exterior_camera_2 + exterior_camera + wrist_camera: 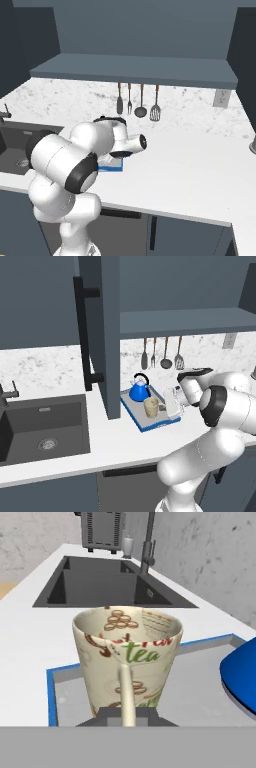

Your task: Pick the kettle from the counter and place it on the tray. Then pick the mug from the cabinet and place it on the tray. Then close the cabinet doors.

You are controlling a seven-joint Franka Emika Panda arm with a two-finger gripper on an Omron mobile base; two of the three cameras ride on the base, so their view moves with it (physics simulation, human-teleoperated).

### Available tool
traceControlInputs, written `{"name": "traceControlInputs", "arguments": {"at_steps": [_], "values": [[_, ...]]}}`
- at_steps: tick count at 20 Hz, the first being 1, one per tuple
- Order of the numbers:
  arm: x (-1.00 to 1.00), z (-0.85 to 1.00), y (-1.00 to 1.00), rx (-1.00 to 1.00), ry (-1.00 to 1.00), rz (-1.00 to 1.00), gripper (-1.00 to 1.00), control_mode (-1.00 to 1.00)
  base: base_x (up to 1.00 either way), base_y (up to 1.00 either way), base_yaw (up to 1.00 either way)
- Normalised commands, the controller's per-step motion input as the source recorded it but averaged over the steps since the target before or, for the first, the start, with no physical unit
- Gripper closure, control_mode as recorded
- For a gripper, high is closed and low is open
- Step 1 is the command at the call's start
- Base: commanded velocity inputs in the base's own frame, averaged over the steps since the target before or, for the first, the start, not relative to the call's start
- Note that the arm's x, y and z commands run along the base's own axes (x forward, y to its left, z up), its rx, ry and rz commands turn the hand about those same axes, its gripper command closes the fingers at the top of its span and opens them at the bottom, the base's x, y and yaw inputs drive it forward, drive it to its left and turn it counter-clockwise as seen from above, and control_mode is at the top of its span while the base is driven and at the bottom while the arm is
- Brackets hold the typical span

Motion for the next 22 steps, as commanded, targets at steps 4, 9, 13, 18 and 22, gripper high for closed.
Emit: {"name": "traceControlInputs", "arguments": {"at_steps": [4,9,13,18,22], "values": [[0.12,-0.2,0.0,0.0,-0.03,0.05,1.0,-1.0,0.0,0.0,0.0],[0.13,-0.14,0.0,0.0,-0.01,0.01,1.0,-1.0,0.0,0.0,0.0],[0.14,-0.12,0.07,0.0,-0.01,0.0,1.0,-1.0,0.0,0.0,0.0],[0.1,-0.13,0.1,0.0,-0.03,0.0,1.0,-1.0,0.0,0.0,0.0],[0.06,-0.14,0.04,0.0,-0.04,0.0,1.0,-1.0,0.0,0.0,0.0]]}}
